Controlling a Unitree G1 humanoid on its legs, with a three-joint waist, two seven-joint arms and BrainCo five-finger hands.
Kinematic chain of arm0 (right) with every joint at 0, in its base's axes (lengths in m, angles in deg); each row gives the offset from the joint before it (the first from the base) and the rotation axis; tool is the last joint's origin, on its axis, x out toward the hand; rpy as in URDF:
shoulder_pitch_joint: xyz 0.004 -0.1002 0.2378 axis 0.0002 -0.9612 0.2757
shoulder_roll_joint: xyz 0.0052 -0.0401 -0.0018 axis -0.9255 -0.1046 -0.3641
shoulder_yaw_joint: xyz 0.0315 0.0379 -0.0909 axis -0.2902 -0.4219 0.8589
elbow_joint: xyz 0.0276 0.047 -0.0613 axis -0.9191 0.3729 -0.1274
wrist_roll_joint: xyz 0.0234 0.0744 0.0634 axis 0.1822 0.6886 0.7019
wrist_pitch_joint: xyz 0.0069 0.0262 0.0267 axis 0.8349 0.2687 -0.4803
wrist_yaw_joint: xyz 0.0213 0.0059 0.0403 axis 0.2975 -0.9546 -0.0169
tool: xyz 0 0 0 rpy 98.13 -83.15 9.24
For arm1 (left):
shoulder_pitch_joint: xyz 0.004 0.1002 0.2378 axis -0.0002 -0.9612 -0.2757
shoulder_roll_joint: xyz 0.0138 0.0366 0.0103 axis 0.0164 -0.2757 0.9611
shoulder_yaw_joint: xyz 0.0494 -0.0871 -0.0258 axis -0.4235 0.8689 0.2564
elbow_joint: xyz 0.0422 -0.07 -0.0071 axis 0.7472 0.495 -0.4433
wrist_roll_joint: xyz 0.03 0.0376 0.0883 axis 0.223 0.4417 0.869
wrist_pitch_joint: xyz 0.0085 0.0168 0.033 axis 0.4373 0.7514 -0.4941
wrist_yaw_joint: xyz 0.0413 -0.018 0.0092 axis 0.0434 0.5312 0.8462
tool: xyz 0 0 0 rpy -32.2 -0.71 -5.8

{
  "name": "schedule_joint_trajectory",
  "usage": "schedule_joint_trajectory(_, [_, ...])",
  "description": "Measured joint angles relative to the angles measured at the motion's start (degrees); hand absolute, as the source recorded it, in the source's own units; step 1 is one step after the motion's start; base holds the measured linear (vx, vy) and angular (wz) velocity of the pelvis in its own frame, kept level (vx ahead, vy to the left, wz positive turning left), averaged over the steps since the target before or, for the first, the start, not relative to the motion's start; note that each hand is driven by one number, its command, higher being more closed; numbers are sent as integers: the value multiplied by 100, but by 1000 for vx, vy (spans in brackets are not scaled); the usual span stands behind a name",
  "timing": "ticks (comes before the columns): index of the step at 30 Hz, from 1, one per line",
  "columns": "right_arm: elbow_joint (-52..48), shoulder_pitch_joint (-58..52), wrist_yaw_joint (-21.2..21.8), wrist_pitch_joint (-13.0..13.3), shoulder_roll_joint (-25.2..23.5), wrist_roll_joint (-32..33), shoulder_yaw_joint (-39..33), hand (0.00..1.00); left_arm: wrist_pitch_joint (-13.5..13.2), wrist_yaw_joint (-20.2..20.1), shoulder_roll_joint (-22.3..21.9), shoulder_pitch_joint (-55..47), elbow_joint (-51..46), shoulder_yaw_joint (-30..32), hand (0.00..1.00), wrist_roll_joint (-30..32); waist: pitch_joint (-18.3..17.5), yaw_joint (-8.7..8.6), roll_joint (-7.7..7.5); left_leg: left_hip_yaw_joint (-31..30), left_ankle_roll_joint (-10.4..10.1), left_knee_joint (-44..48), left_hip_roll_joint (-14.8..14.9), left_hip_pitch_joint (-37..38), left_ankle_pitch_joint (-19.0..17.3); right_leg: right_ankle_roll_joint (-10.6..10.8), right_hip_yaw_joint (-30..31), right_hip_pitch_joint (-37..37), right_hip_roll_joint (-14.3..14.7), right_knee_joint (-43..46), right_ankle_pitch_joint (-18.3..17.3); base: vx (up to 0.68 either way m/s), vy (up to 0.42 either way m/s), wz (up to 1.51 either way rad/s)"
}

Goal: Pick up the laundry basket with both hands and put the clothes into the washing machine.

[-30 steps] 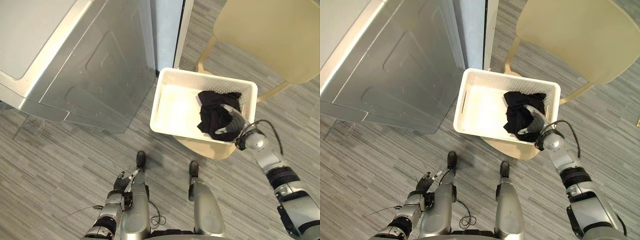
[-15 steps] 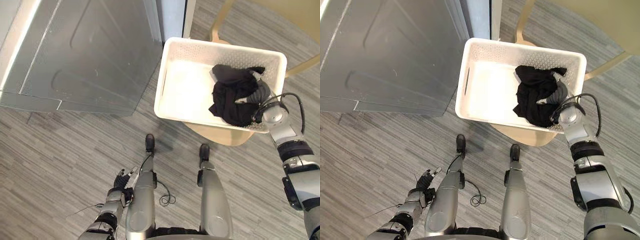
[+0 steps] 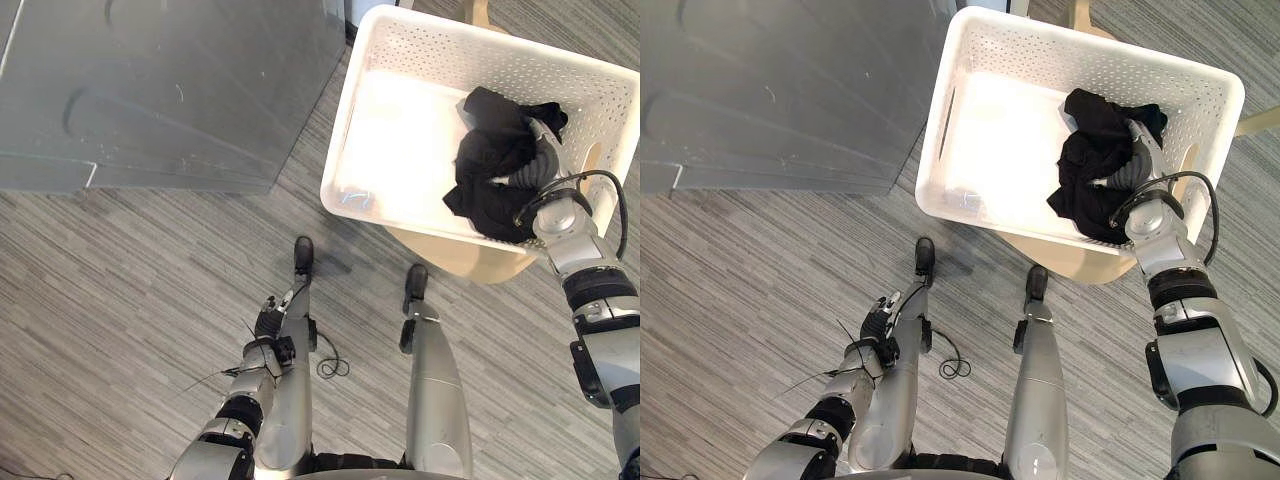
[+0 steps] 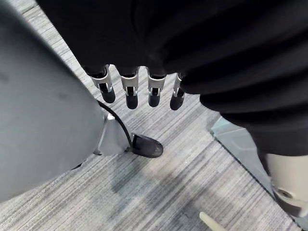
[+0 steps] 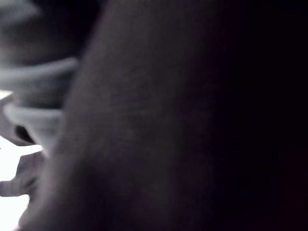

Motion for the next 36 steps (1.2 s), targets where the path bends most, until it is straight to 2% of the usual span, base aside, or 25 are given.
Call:
schedule_joint_trajectory(2, [-88,-137,0,7,-119,-99,0,100,3,5,-7,-4,3,118,0,1,-36,2,-68,114,4,33,30,-4,3,1,9,-10,-7,28,-1,-39,-31,-1])
schedule_joint_trajectory(6, [-62,-446,132,-2,-623,-167,2,100,50,16,26,-14,20,319,0,6,-214,19,-397,157,85,177,23,-21,-27,7,48,3,-15,60,0,-9,-28,-2])
schedule_joint_trajectory(8, [-52,-555,152,-6,-836,-151,-11,100,60,36,25,-11,18,332,0,5,-255,18,-469,155,91,182,20,-18,-23,11,47,23,-18,66,3,16,-35,2])
schedule_joint_trajectory(12, [40,-708,259,-43,-1046,234,-160,100,82,89,18,-11,11,337,0,-21,-260,47,-478,126,96,178,6,82,-18,38,26,153,-28,48,19,15,-40,5])
schedule_joint_trajectory(14, [109,-798,260,-150,-1122,413,-428,100,82,132,0,-50,3,344,0,-95,-260,60,-478,112,96,107,6,228,-17,38,3,302,-28,14,19,13,-44,5])
schedule_joint_trajectory(16, [145,-925,249,-243,-1123,679,-840,100,82,127,-10,-117,-16,348,0,-153,-260,58,-479,116,96,70,7,405,-18,39,-7,500,-27,-59,19,18,-56,1])
schedule_joint_trajectory(20, [122,-1033,73,-257,-1119,1229,-1674,100,92,128,-34,-216,-10,519,0,-203,-261,31,-482,157,94,-24,16,737,-19,49,-1,831,-17,-177,26,19,-50,-2])
schedule_joint_trajectory(21, [122,-1033,-29,-257,-1079,1443,-2032,100,105,125,-13,-281,-1,519,0,-196,-261,25,-484,171,91,-48,17,893,-20,57,2,993,-14,-240,30,27,-49,-4])
schedule_joint_trajectory(27, [147,-990,-164,-258,-603,1950,-2975,100,240,103,107,-544,41,559,0,-186,-260,20,-489,193,94,-204,12,1476,-23,99,-2,1599,-11,-468,58,20,-26,0])
schedule_joint_trajectory(31, [99,-887,-166,-267,-299,2229,-3217,100,299,-6,291,-820,127,587,0,-29,-260,2,-500,262,97,-491,-3,1978,-14,128,55,1977,-14,-632,74,25,-26,-9])
schedule_joint_trajectory(32, [38,-882,-167,-277,-269,2238,-3228,100,308,-9,305,-870,141,616,0,17,-261,-1,-500,279,97,-516,-4,2051,-15,134,68,2039,-14,-657,77,31,-30,-12])
schedule_joint_trajectory(36, [-1271,-959,-291,-244,-228,2362,-3633,100,383,-20,363,-1218,146,1001,0,218,-314,-138,-525,295,95,-706,-32,2385,-18,166,113,2325,-17,-822,82,45,-31,-5])
